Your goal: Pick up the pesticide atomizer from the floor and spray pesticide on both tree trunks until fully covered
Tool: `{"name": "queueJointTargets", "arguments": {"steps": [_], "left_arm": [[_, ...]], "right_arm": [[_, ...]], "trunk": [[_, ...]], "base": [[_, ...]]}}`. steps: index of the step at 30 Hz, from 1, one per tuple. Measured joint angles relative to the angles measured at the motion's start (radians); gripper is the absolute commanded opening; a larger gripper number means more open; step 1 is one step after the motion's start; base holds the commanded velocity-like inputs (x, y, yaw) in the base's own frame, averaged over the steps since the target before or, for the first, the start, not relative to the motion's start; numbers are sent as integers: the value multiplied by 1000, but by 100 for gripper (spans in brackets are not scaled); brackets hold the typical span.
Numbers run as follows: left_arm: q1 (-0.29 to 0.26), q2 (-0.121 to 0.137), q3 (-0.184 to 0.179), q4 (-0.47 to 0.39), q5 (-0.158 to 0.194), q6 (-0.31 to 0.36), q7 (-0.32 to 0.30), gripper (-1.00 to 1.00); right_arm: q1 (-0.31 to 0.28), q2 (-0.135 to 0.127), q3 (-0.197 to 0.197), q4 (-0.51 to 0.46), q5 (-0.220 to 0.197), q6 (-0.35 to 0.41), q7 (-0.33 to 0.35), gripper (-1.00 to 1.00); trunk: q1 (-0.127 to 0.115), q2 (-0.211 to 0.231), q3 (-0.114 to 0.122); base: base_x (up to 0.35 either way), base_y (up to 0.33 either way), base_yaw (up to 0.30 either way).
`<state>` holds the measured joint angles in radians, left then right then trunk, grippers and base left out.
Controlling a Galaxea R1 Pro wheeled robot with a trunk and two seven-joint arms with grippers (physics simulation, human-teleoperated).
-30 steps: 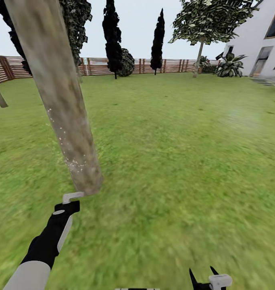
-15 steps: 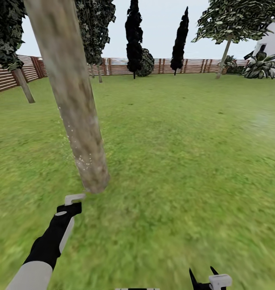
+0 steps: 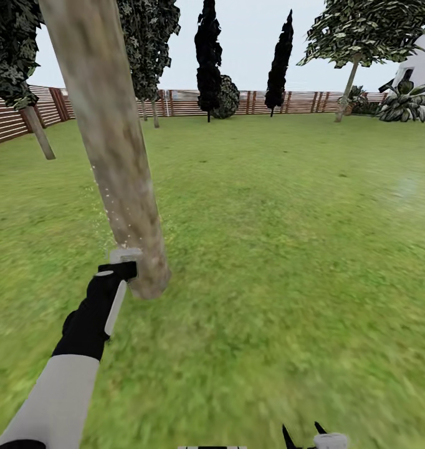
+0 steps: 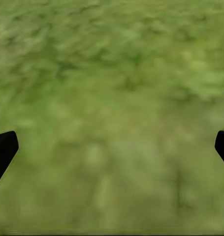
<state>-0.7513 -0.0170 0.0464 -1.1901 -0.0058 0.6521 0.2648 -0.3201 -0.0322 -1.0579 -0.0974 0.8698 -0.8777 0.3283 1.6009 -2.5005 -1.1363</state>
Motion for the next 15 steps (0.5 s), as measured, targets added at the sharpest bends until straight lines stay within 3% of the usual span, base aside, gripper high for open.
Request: {"name": "queueJointTargets", "arguments": {"steps": [2, 3, 4, 6, 7, 9, 10, 12, 15], "left_arm": [[-26, 20, 8, -2, 1, 35, 16, -100], [-30, 17, 6, -2, 9, 39, 18, -100], [-32, 9, 2, -7, 12, 42, 19, -100], [-39, -39, -3, -22, 19, 63, 20, -100], [-47, -46, -3, -28, 11, 74, 20, -100], [-59, -36, 5, -36, 0, 83, 21, -100], [-64, -17, 11, -48, -4, 98, 20, -100], [-67, 17, 28, -98, 3, 181, 19, -100], [-67, 12, 24, -130, 11, 208, 19, -100]], "right_arm": [[0, -1, -1, 17, -1, 0, 0, 100], [0, -1, -2, 18, -1, 0, 0, 100], [0, 0, -1, 19, -1, 0, 0, 100], [1, 0, -2, 19, -2, 0, 0, 100], [1, 0, -2, 19, -2, 0, 0, 100], [1, -1, -2, 19, -2, 0, 0, 100], [0, 0, -2, 19, -1, 0, 0, 100], [1, 0, -2, 19, -1, 0, 0, 100], [0, 0, -2, 19, -2, 0, 0, 100]], "trunk": [[0, 0, 0], [0, 0, 0], [0, 0, 0], [0, 0, 0], [0, 0, 0], [0, 0, 0], [0, 0, 0], [0, 0, 0], [0, 0, 0]], "base": [[0, 0, 0], [0, 0, 0], [0, 0, 0], [0, 0, 0], [0, 0, 0], [0, 0, 0], [0, 0, 0], [0, 0, 0], [0, 0, 0]]}}
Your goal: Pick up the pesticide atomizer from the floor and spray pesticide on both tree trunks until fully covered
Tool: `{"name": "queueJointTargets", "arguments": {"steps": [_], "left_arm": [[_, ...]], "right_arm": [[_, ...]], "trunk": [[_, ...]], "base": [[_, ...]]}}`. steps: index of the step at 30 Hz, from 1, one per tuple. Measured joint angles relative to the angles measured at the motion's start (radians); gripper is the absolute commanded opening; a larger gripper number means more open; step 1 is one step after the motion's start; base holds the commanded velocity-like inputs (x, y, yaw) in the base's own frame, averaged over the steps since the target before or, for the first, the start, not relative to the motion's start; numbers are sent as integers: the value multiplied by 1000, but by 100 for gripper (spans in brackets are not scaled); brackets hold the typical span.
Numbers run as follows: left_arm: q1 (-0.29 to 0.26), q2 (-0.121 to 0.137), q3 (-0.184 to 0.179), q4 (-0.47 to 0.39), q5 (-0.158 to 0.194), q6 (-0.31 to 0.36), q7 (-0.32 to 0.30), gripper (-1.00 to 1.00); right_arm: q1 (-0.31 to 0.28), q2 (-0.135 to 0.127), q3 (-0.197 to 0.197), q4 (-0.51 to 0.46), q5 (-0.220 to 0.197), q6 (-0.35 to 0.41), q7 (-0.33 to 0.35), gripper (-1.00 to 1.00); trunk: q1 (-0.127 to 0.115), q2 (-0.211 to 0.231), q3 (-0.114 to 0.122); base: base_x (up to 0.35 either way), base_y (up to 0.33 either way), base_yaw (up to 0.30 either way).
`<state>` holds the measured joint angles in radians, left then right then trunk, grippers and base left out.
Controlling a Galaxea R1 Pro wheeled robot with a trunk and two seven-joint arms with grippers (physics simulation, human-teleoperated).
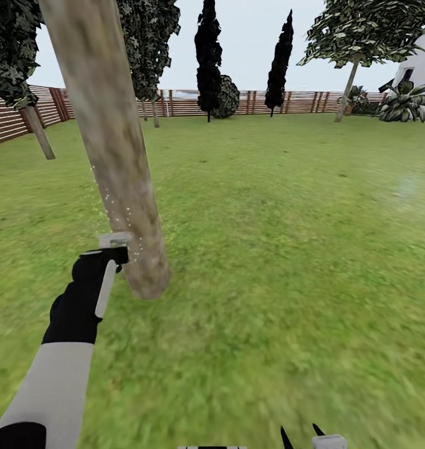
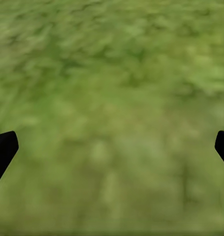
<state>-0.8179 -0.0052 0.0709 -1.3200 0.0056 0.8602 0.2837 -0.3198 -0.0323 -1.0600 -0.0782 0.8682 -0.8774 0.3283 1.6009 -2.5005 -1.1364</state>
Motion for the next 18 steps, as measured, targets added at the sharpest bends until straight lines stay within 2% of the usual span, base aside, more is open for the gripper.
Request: {"name": "queueJointTargets", "arguments": {"steps": [1, 2, 3, 4, 6, 9, 12, 15, 16, 18], "left_arm": [[0, -6, -5, -3, 5, 4, 0, -100], [-1, -29, -8, -5, 11, 6, 1, -100], [-1, -42, -10, -5, 7, 7, 1, -100], [-2, -61, -26, -5, 9, 7, 2, -100], [-9, -81, -50, -7, 5, 18, 3, -100], [-25, -83, -51, -33, -2, 36, 2, -100], [-47, -68, -28, -66, -10, 91, 2, -100], [-76, -48, -21, -74, -8, 129, 2, -100], [-80, -51, -22, -74, -2, 134, 2, -100], [-91, -74, -29, -73, 2, 136, 3, -100]], "right_arm": [[0, 0, 0, 0, 0, 0, 0, 100], [0, 0, 0, 0, 0, 0, 0, 100], [0, 0, 0, 0, 0, 0, 0, 100], [0, 0, 0, 0, 0, 0, 0, 100], [0, 0, 0, 0, 0, 0, 0, 100], [0, -1, 0, 0, 0, 0, 0, 100], [0, 0, 0, 0, 0, 0, 0, 100], [1, 1, 2, 2, 0, 0, 0, 100], [1, 9, 3, 1, 0, -1, -1, 100], [1, 9, -3, -6, -3, -4, -2, 100]], "trunk": [[0, 0, 0], [0, 0, 0], [0, 0, 0], [0, 0, 0], [0, 0, 0], [0, 0, 0], [0, 0, 0], [0, 0, 0], [0, 0, 0], [0, 0, 0]], "base": [[0, 0, 0], [0, 0, 0], [0, 0, 0], [0, 0, 0], [0, 0, 0], [0, 0, 0], [0, 0, 0], [0, 0, 0], [0, 0, 0], [0, 0, 0]]}}
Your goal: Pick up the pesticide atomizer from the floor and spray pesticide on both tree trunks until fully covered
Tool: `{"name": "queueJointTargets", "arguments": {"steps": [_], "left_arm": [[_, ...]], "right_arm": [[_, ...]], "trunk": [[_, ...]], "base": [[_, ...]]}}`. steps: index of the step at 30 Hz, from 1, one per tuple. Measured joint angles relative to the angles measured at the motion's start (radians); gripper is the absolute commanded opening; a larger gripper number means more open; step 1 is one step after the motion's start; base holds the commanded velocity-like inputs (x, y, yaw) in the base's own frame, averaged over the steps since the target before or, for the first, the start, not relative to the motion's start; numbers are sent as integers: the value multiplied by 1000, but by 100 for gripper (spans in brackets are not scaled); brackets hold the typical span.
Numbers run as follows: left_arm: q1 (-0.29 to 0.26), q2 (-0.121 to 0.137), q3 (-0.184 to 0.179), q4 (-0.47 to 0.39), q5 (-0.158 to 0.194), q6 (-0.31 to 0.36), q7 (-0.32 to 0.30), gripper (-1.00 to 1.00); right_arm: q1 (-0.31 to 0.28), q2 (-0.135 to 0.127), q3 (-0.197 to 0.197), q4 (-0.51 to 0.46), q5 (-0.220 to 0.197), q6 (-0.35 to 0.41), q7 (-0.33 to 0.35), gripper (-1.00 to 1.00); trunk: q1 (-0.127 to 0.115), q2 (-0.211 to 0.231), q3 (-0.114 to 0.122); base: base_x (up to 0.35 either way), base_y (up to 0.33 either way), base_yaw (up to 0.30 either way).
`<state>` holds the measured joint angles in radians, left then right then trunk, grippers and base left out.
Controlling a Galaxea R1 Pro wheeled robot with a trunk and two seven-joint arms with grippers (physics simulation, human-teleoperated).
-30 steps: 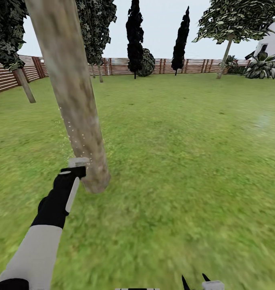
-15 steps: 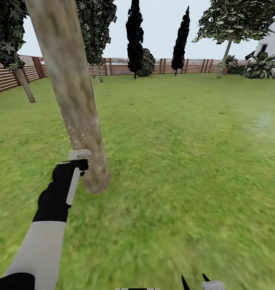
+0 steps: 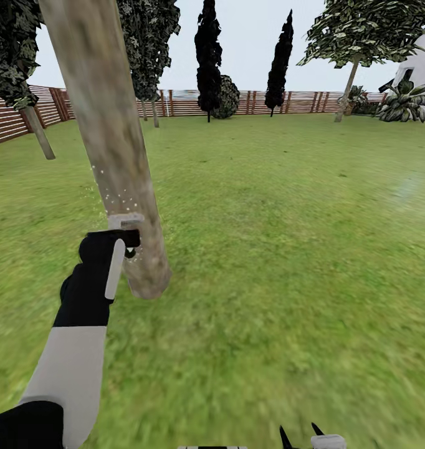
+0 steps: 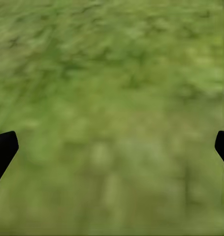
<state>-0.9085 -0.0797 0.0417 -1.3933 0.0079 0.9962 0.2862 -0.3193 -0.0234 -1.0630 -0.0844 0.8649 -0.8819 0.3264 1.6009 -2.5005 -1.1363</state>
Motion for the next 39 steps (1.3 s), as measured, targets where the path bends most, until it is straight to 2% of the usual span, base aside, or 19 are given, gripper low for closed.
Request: {"name": "queueJointTargets", "arguments": {"steps": [2, 3, 4, 5, 8, 9, 12, 13, 14, 17, 18, 20, 21, 22, 23, 24, 30, 39], "left_arm": [[-34, -28, -2, 2, -2, 1, 0, -100], [-44, -27, 0, 2, -11, 3, 2, -100], [-46, -18, 6, 2, -16, 4, 4, -100], [-45, 2, 17, 2, -19, 4, 4, -100], [-35, 88, 56, 7, -14, 4, -2, -100], [-21, 97, 57, 11, 0, -5, -5, -100], [86, 92, 47, 30, 10, -29, -5, -100], [119, 91, 43, 84, 8, -105, -5, -100], [144, 91, 42, 179, 11, -192, -7, -100], [160, 90, 38, 413, 12, -357, -10, -100], [161, 91, 37, 502, 11, -430, -10, -100], [196, 90, 37, 682, 11, -660, -10, -100], [217, 89, 37, 722, 12, -735, -10, -100], [224, 89, 37, 734, 9, -759, -13, -100], [229, 90, 38, 739, 9, -775, -17, -100], [230, 90, 38, 741, 8, -778, -17, -100], [231, 88, 38, 746, 11, -778, -15, -100], [231, 70, 38, 746, 10, -783, -15, -100]], "right_arm": [[0, -4, 0, -2, 1, -1, 1, 100], [0, -4, 1, -3, 3, -2, 1, 100], [0, -6, 1, -3, 3, -2, 0, 100], [0, -8, 2, -3, 4, -2, 1, 100], [0, -9, 4, -3, 6, -2, 2, 100], [0, -10, 5, -3, 6, -2, 2, 100], [0, -10, 6, -3, 6, -2, 2, 100], [0, -10, 6, -3, 6, -1, 2, 100], [0, -10, 6, -3, 6, -2, 2, 100], [-1, -9, 2, -23, 4, -1, 2, 100], [-1, -9, 1, -46, 3, -1, 2, 100], [-1, -10, 3, -59, 4, -1, 2, 100], [-1, -23, -1, -61, 2, -1, 2, 100], [-1, -37, -3, -61, 0, -1, 1, 100], [-1, -54, -6, -61, -4, 0, 0, 100], [-1, -58, -5, -61, -1, -1, -1, 100], [-1, -58, -3, -60, -1, -2, -1, 100], [-1, -58, 0, -60, -1, -2, 1, 100]], "trunk": [[0, 0, 0], [0, 0, 0], [0, 0, 0], [0, 0, 0], [0, 0, 0], [0, 0, 0], [0, 0, 0], [0, 0, 0], [0, 0, 0], [0, 0, 0], [0, 0, 0], [0, 0, 0], [0, 0, 0], [0, 0, 0], [0, 0, 0], [0, 0, 0], [0, 0, 0], [0, 0, 0]], "base": [[0, 0, 0], [0, 0, 0], [0, 0, 0], [0, 0, 0], [0, 0, 0], [0, 0, 0], [0, 0, 0], [0, 0, 0], [0, 0, 0], [0, 0, 0], [0, 0, 0], [25, -21, 0], [100, -132, 0], [138, -209, 0], [152, -225, 0], [160, -230, 0], [183, -235, 182], [145, -243, 277]]}}
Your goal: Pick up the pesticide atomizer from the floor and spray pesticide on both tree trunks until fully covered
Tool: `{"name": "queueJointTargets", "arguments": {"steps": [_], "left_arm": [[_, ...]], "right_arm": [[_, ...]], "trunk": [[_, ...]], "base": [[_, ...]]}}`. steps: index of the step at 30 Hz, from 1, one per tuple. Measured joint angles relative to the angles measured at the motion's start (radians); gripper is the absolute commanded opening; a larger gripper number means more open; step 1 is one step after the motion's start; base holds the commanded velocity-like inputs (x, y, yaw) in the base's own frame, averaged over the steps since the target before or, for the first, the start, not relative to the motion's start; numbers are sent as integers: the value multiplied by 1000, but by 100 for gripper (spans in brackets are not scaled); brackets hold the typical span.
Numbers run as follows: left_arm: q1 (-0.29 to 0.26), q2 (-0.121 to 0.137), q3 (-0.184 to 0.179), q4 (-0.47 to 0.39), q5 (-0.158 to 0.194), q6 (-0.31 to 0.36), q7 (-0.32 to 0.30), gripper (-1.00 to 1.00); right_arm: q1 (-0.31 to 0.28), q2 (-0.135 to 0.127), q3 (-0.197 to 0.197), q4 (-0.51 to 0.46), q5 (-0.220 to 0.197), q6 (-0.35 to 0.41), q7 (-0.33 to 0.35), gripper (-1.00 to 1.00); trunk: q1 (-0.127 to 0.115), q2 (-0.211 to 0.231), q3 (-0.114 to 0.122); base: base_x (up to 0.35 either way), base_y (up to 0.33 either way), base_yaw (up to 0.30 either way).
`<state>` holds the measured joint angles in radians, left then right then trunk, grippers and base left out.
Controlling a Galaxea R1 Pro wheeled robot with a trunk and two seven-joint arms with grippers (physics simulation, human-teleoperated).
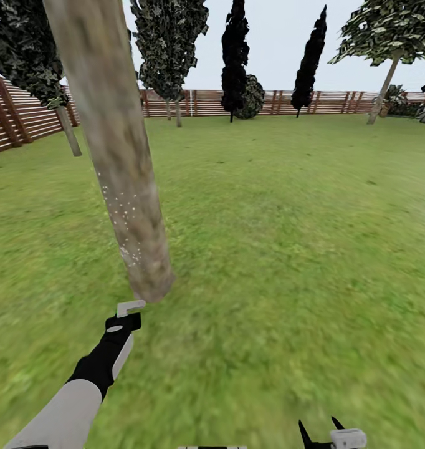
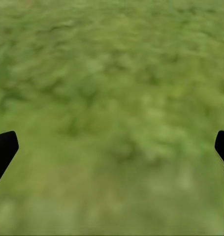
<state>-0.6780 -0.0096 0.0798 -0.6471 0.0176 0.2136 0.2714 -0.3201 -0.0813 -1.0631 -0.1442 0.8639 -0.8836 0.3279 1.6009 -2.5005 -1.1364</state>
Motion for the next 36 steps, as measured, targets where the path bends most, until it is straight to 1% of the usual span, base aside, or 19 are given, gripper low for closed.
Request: {"name": "queueJointTargets", "arguments": {"steps": [2, 10, 18, 21, 23, 25, 26, 33, 36], "left_arm": [[0, -1, 0, 1, 0, 0, 0, -100], [0, -1, 0, 1, 0, 0, 0, -100], [0, -1, 0, 1, 0, 0, 0, -100], [0, -4, 0, 1, 0, 11, 0, -100], [0, -11, 0, 1, 0, 19, 2, -100], [0, -14, 0, 0, -4, 86, 4, -100], [0, -15, 0, -1, -6, 97, 6, -100], [0, -15, 0, -2, -6, 97, 10, -100], [0, -15, 0, -2, -4, 96, 11, -100]], "right_arm": [[0, 0, 0, 0, 0, 0, 0, 100], [0, -1, 0, 0, 4, -1, 0, 100], [0, 0, 0, 0, 4, -2, 0, 100], [0, 0, 0, 0, 4, -1, 0, 100], [0, -1, 0, 0, 4, -1, 0, 100], [0, -1, 0, 0, 4, -1, 0, 100], [0, -1, 1, 0, 4, -1, 0, 100], [0, 0, 2, 0, 4, -1, 0, 100], [0, 0, 2, 0, 4, -1, 0, 100]], "trunk": [[0, 0, 0], [0, 0, 0], [0, 0, 0], [0, 0, 0], [0, 0, 0], [0, 0, 0], [0, 0, 0], [0, 0, 0], [0, 0, 0]], "base": [[152, -243, 165], [161, -243, 27], [161, -244, 265], [159, -243, 213], [168, -243, 43], [172, -244, 22], [173, -244, 111], [150, -246, 265], [100, -265, 98]]}}
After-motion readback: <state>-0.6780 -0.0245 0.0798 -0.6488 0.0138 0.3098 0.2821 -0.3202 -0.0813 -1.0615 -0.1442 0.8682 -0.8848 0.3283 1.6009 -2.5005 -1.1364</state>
